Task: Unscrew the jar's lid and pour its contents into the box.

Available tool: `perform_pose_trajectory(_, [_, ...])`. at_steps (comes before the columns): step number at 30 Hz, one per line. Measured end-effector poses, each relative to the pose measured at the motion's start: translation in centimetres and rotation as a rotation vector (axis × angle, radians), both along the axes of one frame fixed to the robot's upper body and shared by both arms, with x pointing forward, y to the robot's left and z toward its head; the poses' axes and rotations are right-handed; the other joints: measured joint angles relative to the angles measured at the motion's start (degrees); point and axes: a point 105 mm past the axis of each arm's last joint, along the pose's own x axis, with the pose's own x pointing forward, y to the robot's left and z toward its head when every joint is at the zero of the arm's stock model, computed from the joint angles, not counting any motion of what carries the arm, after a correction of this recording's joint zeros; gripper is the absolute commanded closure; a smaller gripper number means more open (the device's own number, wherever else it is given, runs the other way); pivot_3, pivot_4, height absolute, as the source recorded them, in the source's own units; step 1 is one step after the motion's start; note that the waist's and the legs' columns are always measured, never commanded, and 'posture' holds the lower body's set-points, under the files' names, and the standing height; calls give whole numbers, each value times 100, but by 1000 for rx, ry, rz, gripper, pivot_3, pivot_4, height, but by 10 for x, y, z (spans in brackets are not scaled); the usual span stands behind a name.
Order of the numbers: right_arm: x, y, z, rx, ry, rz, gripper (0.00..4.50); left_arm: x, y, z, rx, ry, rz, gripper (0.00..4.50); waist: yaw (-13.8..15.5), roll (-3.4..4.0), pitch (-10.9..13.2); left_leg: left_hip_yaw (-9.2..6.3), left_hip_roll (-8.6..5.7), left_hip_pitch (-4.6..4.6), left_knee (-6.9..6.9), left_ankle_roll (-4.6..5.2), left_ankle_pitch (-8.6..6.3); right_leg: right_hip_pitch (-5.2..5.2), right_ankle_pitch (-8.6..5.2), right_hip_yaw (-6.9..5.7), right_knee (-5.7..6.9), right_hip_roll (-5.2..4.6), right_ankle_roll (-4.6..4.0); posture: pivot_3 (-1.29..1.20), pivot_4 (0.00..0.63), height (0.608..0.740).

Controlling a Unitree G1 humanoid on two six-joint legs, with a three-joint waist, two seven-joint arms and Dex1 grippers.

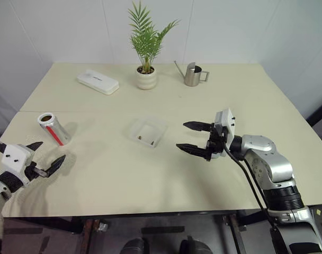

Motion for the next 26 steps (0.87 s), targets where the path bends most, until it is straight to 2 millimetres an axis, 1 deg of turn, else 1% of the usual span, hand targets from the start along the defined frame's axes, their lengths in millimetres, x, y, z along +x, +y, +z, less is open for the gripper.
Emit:
perform_pose_trajectory(2, [-1, -4, 1, -10, -17, 2, 0, -4, -15, 8, 47, -4, -80, 20, 0, 1, 1, 0, 0, -1, 0, 3, -3, 1, 1, 1, -3, -2, -1, 0, 150, 740])
perform_pose_trajectory(3, [-2, -6, 2, -12, -32, 3, 0, -4, -26, 13, 61, -12, -136, 20, 2, 3, 2, 0, 0, -1, 0, 3, -4, 2, 1, 1, -4, -1, -1, 0, 150, 740])
perform_pose_trajectory(5, [-4, -11, 6, 1, -59, 6, 0, -4, -46, 19, 97, -6, -239, 20, -8, 5, 3, 2, 1, 0, -2, 2, -4, 2, 1, -1, -3, 3, -1, 0, 150, 740])
perform_pose_trajectory(6, [-5, -12, 8, 8, -67, 12, 0, -3, -53, 21, 107, -5, -276, 20, -15, 8, 4, 4, 1, 2, -3, 1, -4, 2, 1, -2, -1, 6, -1, 0, 150, 740])
perform_pose_trajectory(8, [-5, -16, 8, 3, -57, 20, 0, 0, -65, 23, 129, -1, -345, 20, -18, 11, 6, 6, 2, 2, -3, 2, -3, 2, 1, -4, 0, 10, -1, 0, 150, 740])
perform_pose_trajectory(11, [-5, -29, 5, -49, -21, 17, 0, 0, -83, 20, 184, 56, -488, 20, -22, 18, 10, 15, 2, 2, -3, 27, 8, 1, 1, -3, -3, 11, -1, 0, 150, 740])
perform_pose_trajectory(14, [-3, -47, 5, -84, -14, -8, 0, 6, -91, 24, 197, 63, -550, 20, -19, 19, 11, 15, 3, 1, -3, 32, 9, 2, 0, -5, -7, 13, -1, 0, 150, 740])
perform_pose_trajectory(16, [-1, -53, 6, -97, -21, -21, 0, 11, -96, 31, 205, 45, -574, 20, -20, 19, 11, 16, 3, 1, -3, 32, 9, 2, 0, -5, -8, 13, -1, 0, 150, 740])
perform_pose_trajectory(19, [-2, -56, 7, -107, -27, -26, 0, 14, -96, 33, 200, 45, -578, 20, -46, 22, 13, 21, 6, 3, -5, 33, 9, 2, 0, -4, -8, 13, -1, 0, 150, 740])
perform_pose_trajectory(26, [-1, -56, 11, -105, -45, -48, 0, 14, -99, 27, 155, 57, -583, 20, -22, 23, 13, 21, 6, 1, 0, 35, 7, 3, 0, -6, -10, 11, 0, 0, 150, 740])
